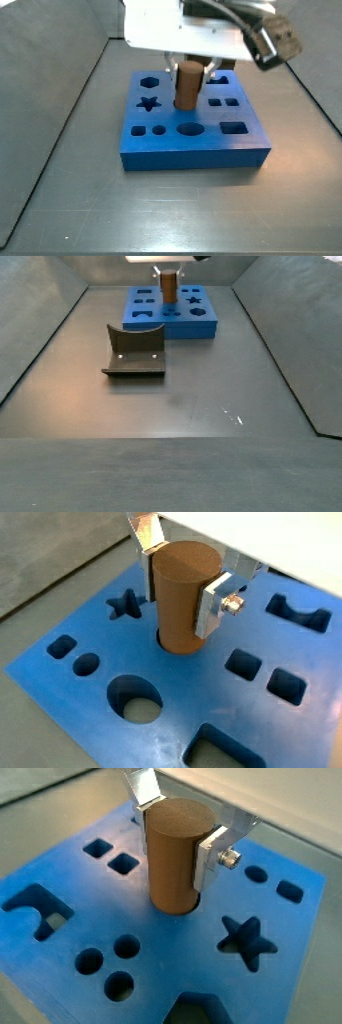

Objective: Insert the round object.

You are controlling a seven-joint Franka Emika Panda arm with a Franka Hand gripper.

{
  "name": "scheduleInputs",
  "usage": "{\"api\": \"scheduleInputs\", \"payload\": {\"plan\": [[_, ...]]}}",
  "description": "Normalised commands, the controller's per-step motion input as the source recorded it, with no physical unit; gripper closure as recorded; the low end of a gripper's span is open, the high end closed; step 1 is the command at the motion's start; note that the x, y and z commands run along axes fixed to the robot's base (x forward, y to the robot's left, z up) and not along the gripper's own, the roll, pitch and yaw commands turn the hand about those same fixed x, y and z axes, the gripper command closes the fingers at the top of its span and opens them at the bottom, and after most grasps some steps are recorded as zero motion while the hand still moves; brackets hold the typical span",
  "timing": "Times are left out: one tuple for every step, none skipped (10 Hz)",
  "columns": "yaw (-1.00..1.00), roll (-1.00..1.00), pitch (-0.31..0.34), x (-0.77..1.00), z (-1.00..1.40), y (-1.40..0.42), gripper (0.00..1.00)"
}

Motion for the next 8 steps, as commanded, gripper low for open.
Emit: {"api": "scheduleInputs", "payload": {"plan": [[-0.13,0.04,0.0,0.0,-0.44,0.05,1.0],[-0.14,0.04,0.0,0.0,-0.4,0.1,1.0],[-0.16,0.03,0.0,0.0,-0.37,0.13,1.0],[-0.21,0.06,0.01,0.0,-0.37,0.12,1.0],[-0.15,0.0,0.0,0.0,-0.24,0.07,1.0],[0.0,-0.05,-0.013,0.0,-0.03,0.02,1.0],[0.0,-0.03,0.0,0.01,0.0,0.01,1.0],[0.0,0.0,-0.003,0.0,0.0,0.0,1.0]]}}
